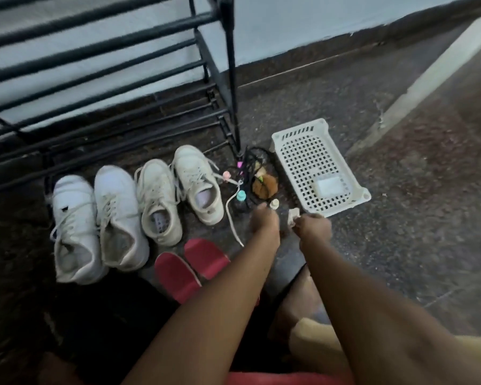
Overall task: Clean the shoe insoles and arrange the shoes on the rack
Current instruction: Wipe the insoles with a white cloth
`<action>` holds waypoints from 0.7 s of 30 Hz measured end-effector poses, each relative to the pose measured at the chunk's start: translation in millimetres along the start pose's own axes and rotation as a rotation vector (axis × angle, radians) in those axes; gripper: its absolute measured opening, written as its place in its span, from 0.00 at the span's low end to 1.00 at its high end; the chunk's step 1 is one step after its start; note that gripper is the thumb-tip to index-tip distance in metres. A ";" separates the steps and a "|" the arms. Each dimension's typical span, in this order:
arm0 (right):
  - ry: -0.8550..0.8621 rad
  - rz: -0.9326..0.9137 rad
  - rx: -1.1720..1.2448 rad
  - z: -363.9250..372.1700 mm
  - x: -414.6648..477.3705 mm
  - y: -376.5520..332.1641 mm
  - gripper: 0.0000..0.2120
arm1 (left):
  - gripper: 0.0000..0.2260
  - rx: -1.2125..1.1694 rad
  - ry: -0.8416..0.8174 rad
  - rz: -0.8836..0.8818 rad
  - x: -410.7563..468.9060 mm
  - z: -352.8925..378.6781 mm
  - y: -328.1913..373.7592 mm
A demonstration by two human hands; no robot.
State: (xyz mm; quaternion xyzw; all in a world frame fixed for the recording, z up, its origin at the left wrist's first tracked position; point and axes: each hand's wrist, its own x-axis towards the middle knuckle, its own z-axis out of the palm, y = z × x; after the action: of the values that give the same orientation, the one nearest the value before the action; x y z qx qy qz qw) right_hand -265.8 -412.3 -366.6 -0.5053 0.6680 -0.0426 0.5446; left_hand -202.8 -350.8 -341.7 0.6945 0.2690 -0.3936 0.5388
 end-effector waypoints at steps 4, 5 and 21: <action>0.254 -0.078 -0.028 -18.6 39.9 -41.5 0.08 | 0.22 0.413 -0.150 0.270 -1.9 53.6 18.8; 0.279 -0.088 -0.023 -25.3 44.8 -49.9 0.10 | 0.22 0.499 -0.193 0.315 -0.5 66.0 22.5; 0.454 0.044 -0.065 -9.9 24.0 -65.7 0.15 | 0.19 0.645 -0.269 0.353 -1.0 46.3 7.4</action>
State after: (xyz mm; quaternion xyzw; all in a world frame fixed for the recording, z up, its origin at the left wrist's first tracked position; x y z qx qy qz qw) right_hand -229.7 -466.4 -339.2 -0.4854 0.7852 -0.1218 0.3647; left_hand -209.3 -397.3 -341.9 0.8061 -0.0651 -0.4468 0.3825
